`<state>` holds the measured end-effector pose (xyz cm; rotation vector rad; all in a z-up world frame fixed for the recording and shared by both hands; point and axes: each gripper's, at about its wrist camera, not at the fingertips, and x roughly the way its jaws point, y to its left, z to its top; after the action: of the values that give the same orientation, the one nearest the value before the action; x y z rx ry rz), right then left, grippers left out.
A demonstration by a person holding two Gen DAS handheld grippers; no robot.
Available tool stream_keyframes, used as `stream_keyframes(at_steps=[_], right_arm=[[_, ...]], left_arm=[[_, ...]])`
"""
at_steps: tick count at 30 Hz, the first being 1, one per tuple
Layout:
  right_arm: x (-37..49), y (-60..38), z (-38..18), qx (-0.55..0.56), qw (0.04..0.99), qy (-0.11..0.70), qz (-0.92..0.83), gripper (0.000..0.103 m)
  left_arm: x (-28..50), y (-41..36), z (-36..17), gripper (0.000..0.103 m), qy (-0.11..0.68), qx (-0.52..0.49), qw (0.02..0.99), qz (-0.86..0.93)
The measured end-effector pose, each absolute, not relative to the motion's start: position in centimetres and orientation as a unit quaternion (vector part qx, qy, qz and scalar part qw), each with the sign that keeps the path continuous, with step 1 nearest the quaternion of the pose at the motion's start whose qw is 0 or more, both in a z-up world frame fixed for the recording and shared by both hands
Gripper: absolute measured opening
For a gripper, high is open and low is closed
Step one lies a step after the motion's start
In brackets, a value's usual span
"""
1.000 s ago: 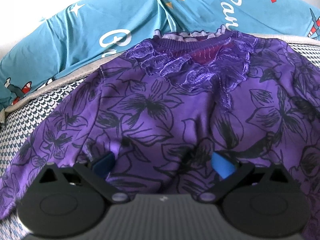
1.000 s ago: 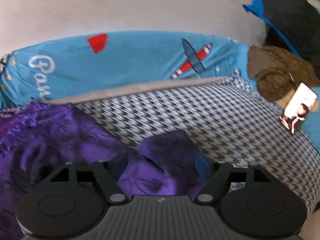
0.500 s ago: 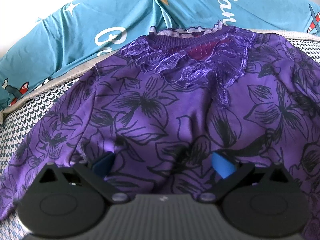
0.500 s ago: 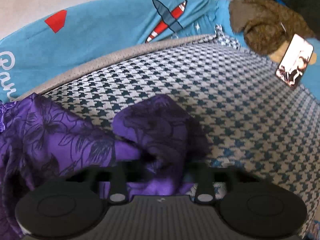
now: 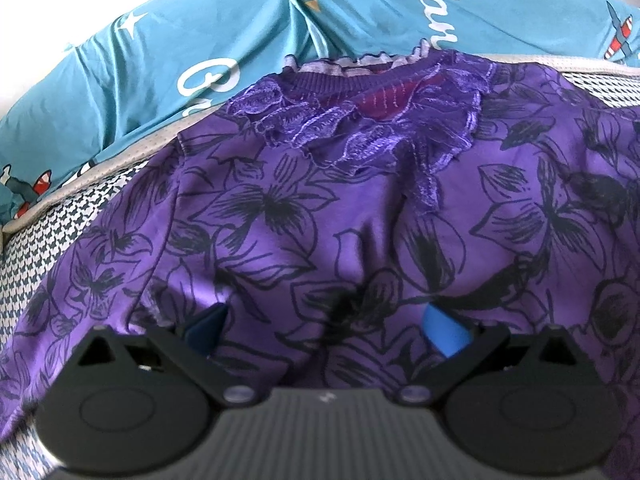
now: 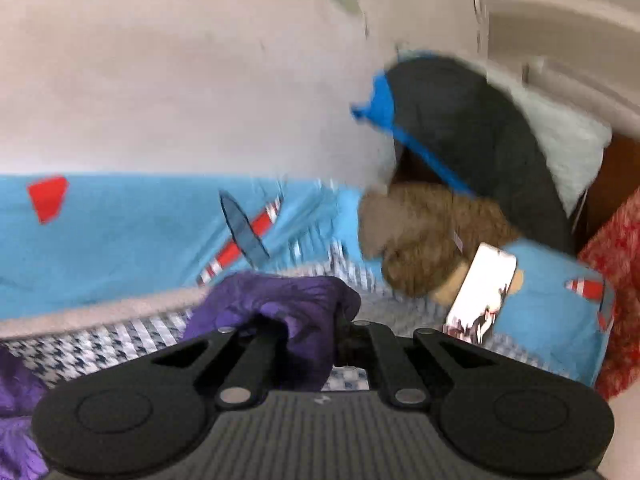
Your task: Fold clothes
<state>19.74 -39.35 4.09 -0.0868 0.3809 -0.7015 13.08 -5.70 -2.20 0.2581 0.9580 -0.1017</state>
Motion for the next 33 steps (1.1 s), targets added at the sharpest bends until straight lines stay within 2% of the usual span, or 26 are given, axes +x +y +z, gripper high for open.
stream_keyframes(at_steps=[5,6,8,9,10,16,21,26,27,30,33], right_arm=[[21.4,-41.8,2.3,0.002,0.896,0.269,-0.353,0.005],[21.2,-42.4,2.2,0.027,0.892,0.286,-0.349,0.01],[20.7,-43.4,2.4,0.074,0.882,0.308,-0.348,0.03],[20.2,-43.7,2.7,0.087,0.88,0.305,-0.353,0.047],[19.5,-43.9,3.0,0.099,0.879,0.3,-0.358,0.056],[16.4,-43.6,4.9,0.127,0.895,0.281,-0.324,0.06],[14.6,-42.1,5.2,0.128,0.908,0.305,-0.258,0.06],[12.5,-41.2,5.8,0.113,0.909,0.292,-0.274,0.06],[12.1,-41.1,5.9,0.105,0.908,0.288,-0.285,0.061],[11.3,-41.0,6.3,0.079,0.902,0.274,-0.324,0.075],[10.4,-40.7,6.4,0.076,0.904,0.27,-0.321,0.078]], left_arm=[[12.9,-6.1,-1.8,0.103,0.462,0.121,0.876,-0.06],[12.8,-6.1,-1.8,0.103,0.462,0.12,0.876,-0.062],[12.6,-6.1,-1.5,0.103,0.46,0.116,0.878,-0.067],[12.6,-6.0,-1.3,0.103,0.458,0.112,0.879,-0.069],[12.5,-5.9,-1.1,0.103,0.456,0.106,0.881,-0.07],[11.4,-4.8,0.5,0.103,0.438,0.076,0.892,-0.082],[9.2,-4.5,1.0,0.103,0.424,0.087,0.897,-0.091],[6.4,-4.3,1.5,0.103,0.417,0.08,0.9,-0.097],[5.9,-4.2,1.6,0.103,0.416,0.079,0.901,-0.098],[4.5,-4.2,1.7,0.103,0.414,0.079,0.902,-0.097],[3.4,-3.8,1.6,0.103,0.417,0.07,0.901,-0.094]])
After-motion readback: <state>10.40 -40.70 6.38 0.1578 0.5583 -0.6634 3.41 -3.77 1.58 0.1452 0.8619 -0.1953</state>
